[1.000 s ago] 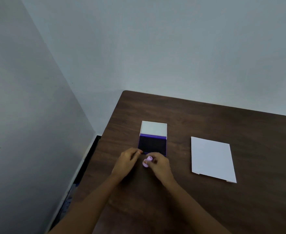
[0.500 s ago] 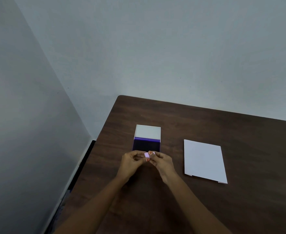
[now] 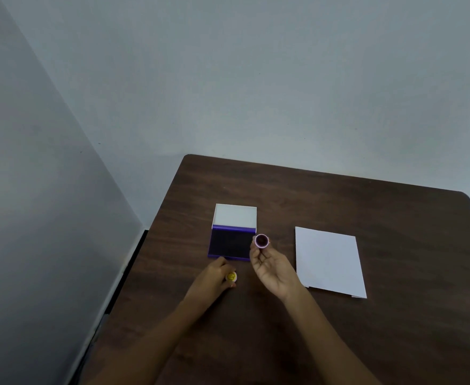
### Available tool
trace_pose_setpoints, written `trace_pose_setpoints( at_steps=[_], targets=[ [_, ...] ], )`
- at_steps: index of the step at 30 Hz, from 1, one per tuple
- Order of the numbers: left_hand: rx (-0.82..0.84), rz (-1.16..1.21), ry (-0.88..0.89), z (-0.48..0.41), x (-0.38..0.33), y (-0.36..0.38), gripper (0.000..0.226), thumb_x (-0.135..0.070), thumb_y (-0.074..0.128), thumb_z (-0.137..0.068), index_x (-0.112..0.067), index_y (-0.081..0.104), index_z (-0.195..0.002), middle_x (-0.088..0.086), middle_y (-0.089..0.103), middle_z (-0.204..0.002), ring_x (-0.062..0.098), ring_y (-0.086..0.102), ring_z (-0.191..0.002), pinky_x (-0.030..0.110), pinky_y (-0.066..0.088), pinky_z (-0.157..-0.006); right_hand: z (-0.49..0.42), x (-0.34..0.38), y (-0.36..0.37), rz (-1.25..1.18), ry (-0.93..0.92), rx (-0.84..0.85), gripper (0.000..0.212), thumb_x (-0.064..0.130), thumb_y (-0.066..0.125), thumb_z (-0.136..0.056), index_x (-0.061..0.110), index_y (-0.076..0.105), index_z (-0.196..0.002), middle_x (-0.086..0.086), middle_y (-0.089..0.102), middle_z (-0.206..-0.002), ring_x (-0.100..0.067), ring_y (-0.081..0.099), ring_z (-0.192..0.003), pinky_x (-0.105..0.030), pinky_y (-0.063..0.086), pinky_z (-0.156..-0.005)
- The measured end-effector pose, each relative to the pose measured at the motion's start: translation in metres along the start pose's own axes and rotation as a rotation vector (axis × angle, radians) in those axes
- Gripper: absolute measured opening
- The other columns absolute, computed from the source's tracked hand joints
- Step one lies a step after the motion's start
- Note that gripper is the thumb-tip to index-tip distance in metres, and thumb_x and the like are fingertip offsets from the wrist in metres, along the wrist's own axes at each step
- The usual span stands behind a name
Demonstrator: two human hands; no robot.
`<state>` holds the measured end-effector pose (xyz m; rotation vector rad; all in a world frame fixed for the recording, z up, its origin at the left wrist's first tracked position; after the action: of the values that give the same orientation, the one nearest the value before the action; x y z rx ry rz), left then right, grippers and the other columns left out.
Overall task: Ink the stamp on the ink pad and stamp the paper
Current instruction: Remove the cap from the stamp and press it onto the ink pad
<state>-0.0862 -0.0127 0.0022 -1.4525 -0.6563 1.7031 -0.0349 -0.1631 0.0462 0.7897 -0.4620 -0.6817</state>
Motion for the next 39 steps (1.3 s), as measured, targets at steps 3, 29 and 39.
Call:
trace_pose_setpoints(
  at_steps=[3,29,39],
  targets=[
    [0.015,0.006,0.017,-0.003,0.004,0.002,0.047,-0.024,0.066,-0.081,-0.018,0.050,-0.124,0.002,0.048,-0.126,0.014,0.047,-0.112,0.027,0.040,-0.093,-0.001,0.002,0.001,-0.007,0.015,0.031,0.036,0.002,0.059,-0.073,-0.003,0.054,-0.108,-0.020,0.073,-0.079,-0.020,0.062,-0.086,-0.026,0.060,-0.058],
    [-0.276,-0.223,-0.065,-0.029,0.061,0.004,0.082,-0.062,0.039,-0.085,-0.016,0.005,-0.144,0.007,0.008,-0.156,0.014,0.002,-0.141,0.030,-0.004,-0.112,-0.088,-0.032,0.036,1.979,-0.805,-0.109,0.025,0.010,0.053,-0.089,0.002,0.057,-0.112,-0.017,0.063,-0.116,-0.026,0.055,-0.108,-0.032,0.043,-0.094],
    [-0.256,-0.231,-0.074,-0.030,0.062,0.006,0.083,-0.063,0.036,-0.084,-0.016,0.005,-0.144,0.007,0.006,-0.156,0.011,-0.007,-0.137,0.031,-0.006,-0.112,-0.091,-0.039,0.033,2.000,-0.784,-0.157,0.027,0.010,0.055,-0.088,0.003,0.055,-0.114,-0.016,0.060,-0.120,-0.026,0.053,-0.113,-0.032,0.042,-0.096]
  ],
)
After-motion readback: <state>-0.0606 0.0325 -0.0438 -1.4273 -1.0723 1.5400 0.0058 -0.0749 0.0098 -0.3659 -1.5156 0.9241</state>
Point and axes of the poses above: each hand's wrist, its own z-axis away from the middle knuckle, its own y-axis out of the palm, x = y × z, the point moved 1 cm from there along -z, towards the middle knuckle
